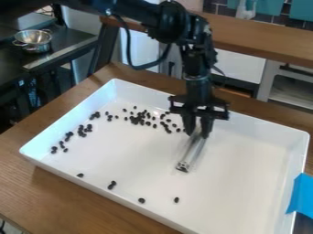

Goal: Sweep into pile

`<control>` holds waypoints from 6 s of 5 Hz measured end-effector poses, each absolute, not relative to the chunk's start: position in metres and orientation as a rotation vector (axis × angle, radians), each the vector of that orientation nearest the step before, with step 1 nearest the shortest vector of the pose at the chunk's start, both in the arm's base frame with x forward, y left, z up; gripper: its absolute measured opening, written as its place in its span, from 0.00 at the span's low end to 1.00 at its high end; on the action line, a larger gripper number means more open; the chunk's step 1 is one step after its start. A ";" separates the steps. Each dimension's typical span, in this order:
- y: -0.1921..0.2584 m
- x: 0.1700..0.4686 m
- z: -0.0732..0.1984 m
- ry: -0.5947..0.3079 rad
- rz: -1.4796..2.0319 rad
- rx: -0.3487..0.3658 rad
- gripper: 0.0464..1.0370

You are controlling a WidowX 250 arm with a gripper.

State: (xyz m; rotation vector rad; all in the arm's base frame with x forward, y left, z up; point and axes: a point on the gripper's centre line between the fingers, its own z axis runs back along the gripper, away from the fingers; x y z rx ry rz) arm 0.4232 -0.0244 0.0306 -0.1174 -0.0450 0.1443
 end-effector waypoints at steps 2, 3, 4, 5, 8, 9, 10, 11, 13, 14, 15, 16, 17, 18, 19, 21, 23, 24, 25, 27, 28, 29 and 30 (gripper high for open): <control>0.033 0.424 0.033 -0.043 0.186 -0.114 0.30; 0.053 0.425 0.032 -0.044 0.189 -0.106 0.30; 0.077 0.423 0.032 -0.047 0.206 -0.106 0.30; 0.110 0.419 0.033 -0.054 0.236 -0.097 0.30; 0.142 0.405 0.035 -0.048 0.258 -0.109 0.30; 0.111 0.403 0.046 -0.041 0.276 -0.164 0.30; 0.061 0.398 0.074 -0.048 0.277 -0.225 0.30; 0.014 0.382 0.088 -0.041 0.256 -0.272 0.30; -0.060 0.371 0.082 -0.092 0.251 -0.279 0.30; -0.078 0.374 0.066 -0.114 0.259 -0.270 0.30; -0.087 0.369 0.042 -0.120 0.250 -0.241 0.30; -0.086 0.363 0.030 -0.133 0.252 -0.221 0.30; -0.084 0.356 0.026 -0.131 0.245 -0.218 0.30; -0.070 0.347 0.026 -0.107 0.216 -0.219 0.30; -0.053 0.338 0.026 -0.092 0.185 -0.210 0.30; -0.021 0.330 0.024 -0.087 0.145 -0.194 0.30; 0.026 0.336 0.026 -0.122 0.167 -0.167 0.30; 0.045 0.338 0.023 -0.127 0.150 -0.143 0.30; 0.075 0.335 0.021 -0.162 0.130 -0.120 0.30; 0.142 0.320 0.022 -0.186 0.096 -0.084 0.30; 0.165 0.320 0.022 -0.198 0.066 -0.063 0.30; 0.174 0.318 0.023 -0.183 0.073 -0.071 0.30; 0.165 0.313 0.026 -0.141 0.104 -0.133 0.30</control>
